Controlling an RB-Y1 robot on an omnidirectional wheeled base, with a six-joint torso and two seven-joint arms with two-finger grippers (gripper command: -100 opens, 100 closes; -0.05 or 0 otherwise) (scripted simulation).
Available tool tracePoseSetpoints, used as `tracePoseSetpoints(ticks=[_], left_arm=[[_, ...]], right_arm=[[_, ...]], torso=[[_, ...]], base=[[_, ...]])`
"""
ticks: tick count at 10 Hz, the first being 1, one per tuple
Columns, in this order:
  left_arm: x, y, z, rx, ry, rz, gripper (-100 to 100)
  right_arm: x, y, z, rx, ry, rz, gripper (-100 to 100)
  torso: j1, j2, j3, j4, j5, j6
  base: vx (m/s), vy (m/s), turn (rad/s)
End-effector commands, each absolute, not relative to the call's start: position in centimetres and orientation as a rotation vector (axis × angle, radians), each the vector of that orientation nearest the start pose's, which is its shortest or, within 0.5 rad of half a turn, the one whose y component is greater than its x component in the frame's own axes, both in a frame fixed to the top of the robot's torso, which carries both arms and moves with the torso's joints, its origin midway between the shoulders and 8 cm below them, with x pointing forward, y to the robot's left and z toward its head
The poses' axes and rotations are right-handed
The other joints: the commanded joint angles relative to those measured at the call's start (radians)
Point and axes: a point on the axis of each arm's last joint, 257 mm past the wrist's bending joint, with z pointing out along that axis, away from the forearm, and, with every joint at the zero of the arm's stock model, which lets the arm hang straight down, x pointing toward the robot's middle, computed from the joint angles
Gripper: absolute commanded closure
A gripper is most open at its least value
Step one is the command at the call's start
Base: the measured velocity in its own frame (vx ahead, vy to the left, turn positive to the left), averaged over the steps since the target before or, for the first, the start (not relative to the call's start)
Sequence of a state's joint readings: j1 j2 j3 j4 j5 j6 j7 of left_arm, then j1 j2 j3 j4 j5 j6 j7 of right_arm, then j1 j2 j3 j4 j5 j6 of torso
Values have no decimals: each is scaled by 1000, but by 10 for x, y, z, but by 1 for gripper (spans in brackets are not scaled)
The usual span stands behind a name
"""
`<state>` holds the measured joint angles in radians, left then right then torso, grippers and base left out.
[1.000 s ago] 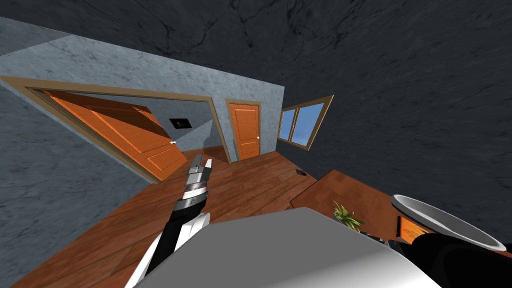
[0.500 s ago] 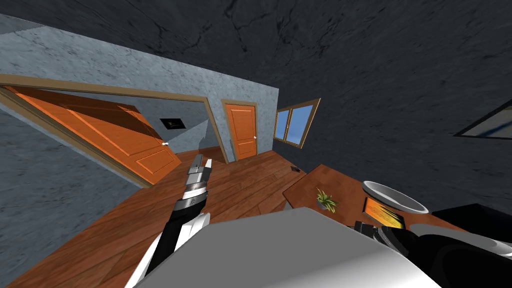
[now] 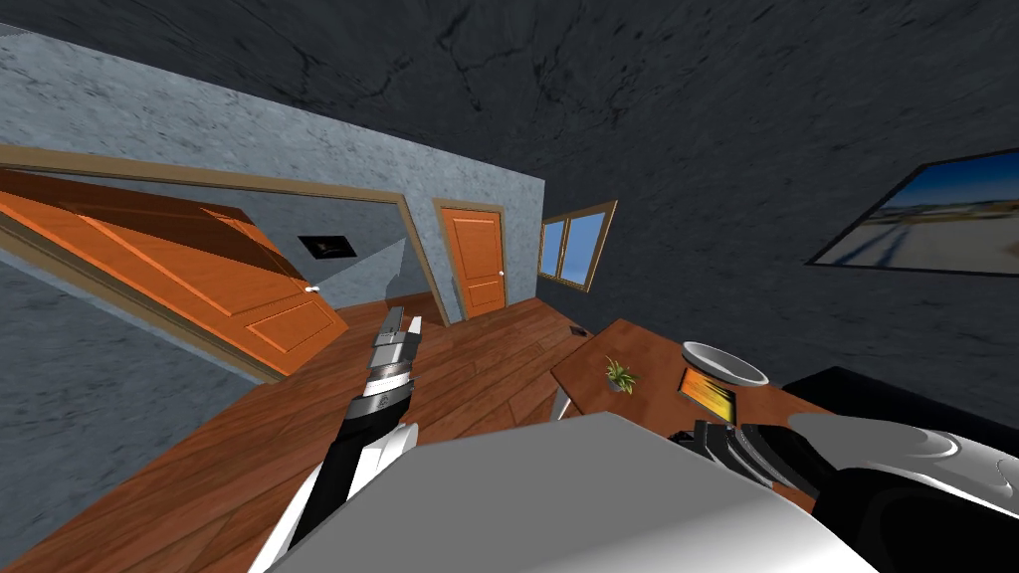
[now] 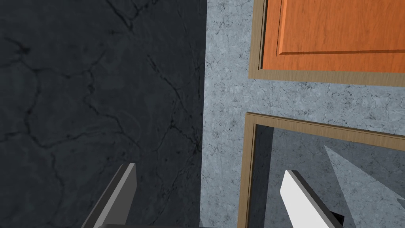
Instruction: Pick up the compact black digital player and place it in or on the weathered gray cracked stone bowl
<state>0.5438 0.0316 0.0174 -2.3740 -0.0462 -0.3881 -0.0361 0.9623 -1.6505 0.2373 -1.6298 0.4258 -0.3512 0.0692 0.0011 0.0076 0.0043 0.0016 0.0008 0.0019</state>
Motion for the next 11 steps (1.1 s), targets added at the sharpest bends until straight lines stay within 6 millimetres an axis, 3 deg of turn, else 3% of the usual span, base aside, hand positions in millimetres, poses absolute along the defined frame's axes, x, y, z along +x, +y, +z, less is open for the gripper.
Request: tracePoseSetpoints(ticks=[1,8,11], left_arm=[[341,281,31,-636,710,-1192,0],[341,281,31,-636,710,-1192,0],[341,281,31,-636,710,-1192,0]], right_arm=[[127,-541,-360,-557,2767,112,100],[172,-530,-328,-674,2748,134,100],[180,-525,-322,-702,2745,144,100]], torso=[[0,0,0,0,0,0],[0,1,1,0,0,1],[2,0,0,0,0,0]], base=[[-82,-30,-91],[-113,-45,-114],[-81,-31,-67]])
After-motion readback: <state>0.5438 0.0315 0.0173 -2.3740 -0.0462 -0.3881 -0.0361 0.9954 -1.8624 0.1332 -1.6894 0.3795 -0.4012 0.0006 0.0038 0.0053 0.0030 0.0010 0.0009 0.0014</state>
